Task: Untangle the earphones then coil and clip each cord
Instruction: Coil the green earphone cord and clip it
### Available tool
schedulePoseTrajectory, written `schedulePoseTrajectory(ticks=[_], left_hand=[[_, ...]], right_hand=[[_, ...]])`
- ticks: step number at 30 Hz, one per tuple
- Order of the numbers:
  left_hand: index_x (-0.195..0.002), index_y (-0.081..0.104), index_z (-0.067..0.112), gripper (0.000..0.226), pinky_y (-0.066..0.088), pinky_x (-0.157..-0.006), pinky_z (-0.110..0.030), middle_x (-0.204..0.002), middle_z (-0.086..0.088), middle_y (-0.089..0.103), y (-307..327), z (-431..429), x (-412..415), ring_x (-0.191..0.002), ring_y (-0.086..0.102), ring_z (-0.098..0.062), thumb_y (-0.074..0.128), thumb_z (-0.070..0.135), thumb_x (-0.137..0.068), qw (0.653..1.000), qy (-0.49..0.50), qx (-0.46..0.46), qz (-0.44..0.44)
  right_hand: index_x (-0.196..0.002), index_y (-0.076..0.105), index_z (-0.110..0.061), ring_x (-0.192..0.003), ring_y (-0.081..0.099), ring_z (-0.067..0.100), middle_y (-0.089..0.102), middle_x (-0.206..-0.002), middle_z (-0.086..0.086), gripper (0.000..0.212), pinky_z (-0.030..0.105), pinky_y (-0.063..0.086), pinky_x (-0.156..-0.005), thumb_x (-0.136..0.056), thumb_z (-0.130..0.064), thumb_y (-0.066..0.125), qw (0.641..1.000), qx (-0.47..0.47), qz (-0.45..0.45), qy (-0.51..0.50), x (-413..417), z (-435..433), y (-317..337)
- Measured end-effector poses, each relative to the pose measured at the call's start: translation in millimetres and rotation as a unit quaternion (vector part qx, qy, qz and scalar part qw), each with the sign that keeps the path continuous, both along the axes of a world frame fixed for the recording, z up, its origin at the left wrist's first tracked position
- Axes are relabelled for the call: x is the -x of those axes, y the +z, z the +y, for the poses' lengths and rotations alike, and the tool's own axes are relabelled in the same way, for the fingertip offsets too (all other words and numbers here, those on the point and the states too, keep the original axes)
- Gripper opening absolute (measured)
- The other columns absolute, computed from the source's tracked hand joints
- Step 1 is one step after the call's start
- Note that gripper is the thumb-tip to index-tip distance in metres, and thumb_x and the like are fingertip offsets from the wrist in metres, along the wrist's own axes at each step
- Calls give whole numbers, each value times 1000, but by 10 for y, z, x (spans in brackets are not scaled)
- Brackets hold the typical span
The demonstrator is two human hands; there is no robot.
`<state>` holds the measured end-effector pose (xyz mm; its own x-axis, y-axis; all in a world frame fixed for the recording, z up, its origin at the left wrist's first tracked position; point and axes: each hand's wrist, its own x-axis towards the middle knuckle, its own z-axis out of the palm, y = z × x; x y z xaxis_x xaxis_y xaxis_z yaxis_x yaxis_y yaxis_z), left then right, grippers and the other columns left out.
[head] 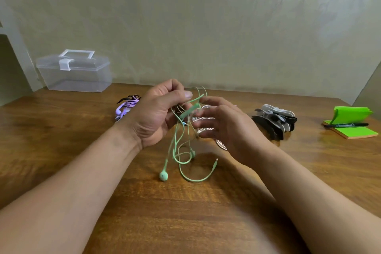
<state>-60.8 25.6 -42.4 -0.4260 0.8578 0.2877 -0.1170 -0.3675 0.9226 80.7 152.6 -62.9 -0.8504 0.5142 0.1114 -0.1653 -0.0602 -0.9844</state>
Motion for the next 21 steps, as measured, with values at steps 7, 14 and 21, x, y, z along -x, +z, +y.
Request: schedulePoseTrajectory(ticks=[7,14,21], left_hand=[[-82,52,17,22,53,-60,-27,-72,-3,60,-13,39,81,-70,60,-20,64,1,-89,993,25,-39,-112],[-81,53,15,24,55,-60,-28,-71,-4,56,-31,65,120,-68,58,-19,58,-4,-95,986,89,-44,-133],[-79,49,14,11,38,-48,-23,-72,-5,38,-30,12,96,-58,47,-17,51,3,-77,993,-50,-9,-103]], right_hand=[[-87,66,-16,-69,65,13,71,-75,-2,21,34,54,-68,-99,-32,64,868,-434,-240,14,-249,48,106],[-98,53,-30,-84,59,7,62,-93,-12,51,33,50,-73,-76,-66,82,729,-586,-320,152,-281,-244,152],[-131,50,-24,-102,58,-2,62,-113,-10,50,20,47,-85,-93,-46,73,895,-414,-133,-102,-180,-109,92]])
